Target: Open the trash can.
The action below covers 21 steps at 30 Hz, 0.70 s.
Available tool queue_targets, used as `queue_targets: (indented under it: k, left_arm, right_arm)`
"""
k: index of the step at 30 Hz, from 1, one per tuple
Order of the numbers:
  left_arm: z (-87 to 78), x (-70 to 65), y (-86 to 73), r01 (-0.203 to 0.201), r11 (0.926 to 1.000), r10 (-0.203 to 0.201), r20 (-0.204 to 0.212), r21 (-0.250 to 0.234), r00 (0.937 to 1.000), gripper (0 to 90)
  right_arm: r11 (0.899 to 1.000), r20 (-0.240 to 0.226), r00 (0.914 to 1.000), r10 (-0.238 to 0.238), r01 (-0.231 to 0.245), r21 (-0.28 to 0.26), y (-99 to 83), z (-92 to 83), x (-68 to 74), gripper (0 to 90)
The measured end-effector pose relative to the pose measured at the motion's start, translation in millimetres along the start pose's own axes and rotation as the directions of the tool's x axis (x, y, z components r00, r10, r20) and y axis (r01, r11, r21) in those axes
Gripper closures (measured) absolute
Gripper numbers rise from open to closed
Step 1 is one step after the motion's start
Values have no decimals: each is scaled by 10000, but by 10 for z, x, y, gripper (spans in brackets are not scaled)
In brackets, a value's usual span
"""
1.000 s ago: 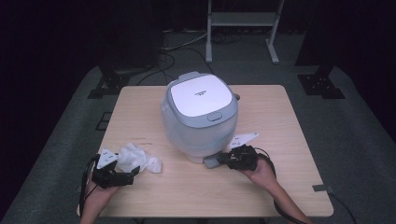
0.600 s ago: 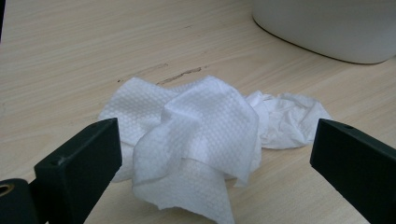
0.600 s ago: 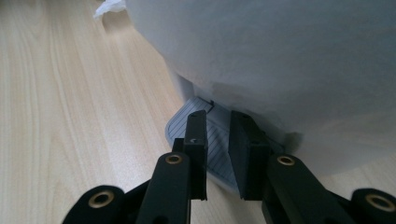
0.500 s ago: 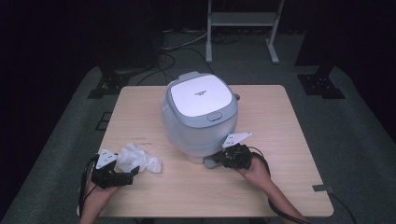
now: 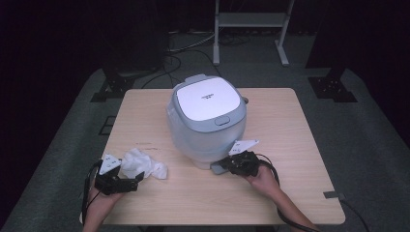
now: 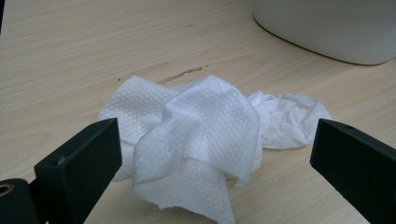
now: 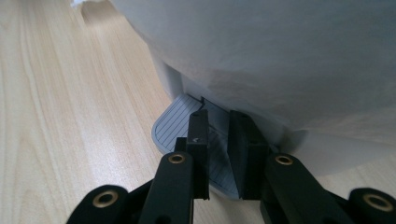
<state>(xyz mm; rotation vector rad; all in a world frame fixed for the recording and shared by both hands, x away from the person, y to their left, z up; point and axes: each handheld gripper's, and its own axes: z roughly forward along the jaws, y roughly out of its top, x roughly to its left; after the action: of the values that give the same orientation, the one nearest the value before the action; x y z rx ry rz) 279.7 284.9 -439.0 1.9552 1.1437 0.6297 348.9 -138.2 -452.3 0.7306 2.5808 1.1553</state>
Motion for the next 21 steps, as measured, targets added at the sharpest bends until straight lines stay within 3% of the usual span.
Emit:
queue_targets:
  k: [8,13,21]
  left_arm:
    - [6,4,4,-10,10000,10,-36,48,10000,15]
    - [22,1,-8,9,9999,-9,4,161,10000,15]
    - [32,5,-2,-6,9998,6,-1,206,10000,15]
  right_arm:
    - [10000,-5,10000,-92,92,24,-18,11,2,799]
    - [9994,156,9993,-337,338,-85,-58,24,25,806]
    - [9979,621,9961,-619,604,252,-99,97,114,808]
